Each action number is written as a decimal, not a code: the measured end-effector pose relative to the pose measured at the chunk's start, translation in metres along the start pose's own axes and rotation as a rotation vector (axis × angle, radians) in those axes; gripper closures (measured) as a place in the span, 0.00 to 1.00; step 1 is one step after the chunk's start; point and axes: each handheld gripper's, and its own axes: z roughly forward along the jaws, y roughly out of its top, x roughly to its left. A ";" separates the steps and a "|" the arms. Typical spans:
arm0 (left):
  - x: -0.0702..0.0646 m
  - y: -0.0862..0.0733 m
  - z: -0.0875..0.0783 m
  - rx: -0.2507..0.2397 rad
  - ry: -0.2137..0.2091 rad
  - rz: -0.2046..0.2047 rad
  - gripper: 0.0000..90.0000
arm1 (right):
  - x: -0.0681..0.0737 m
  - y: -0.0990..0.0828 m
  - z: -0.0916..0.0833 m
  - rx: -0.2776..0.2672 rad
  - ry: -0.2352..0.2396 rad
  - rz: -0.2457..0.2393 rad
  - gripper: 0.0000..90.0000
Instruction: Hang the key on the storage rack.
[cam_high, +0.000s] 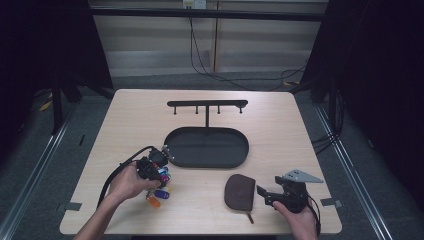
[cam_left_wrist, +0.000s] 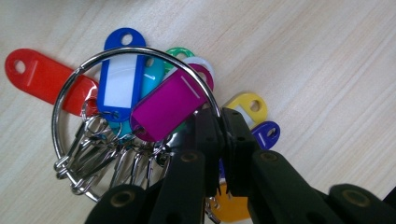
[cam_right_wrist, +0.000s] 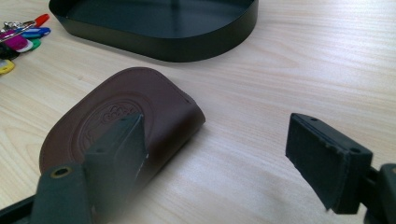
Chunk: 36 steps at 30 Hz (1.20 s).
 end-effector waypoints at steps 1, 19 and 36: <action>0.000 0.000 -0.001 0.003 -0.001 0.004 0.96 | 0.000 0.000 0.000 0.001 0.002 0.001 0.22; -0.003 0.000 -0.027 -0.005 0.032 0.025 0.97 | 0.000 0.000 0.000 -0.003 -0.001 0.006 0.22; 0.000 -0.005 -0.054 -0.048 0.067 0.022 0.97 | 0.000 0.000 0.000 -0.005 -0.001 0.008 0.22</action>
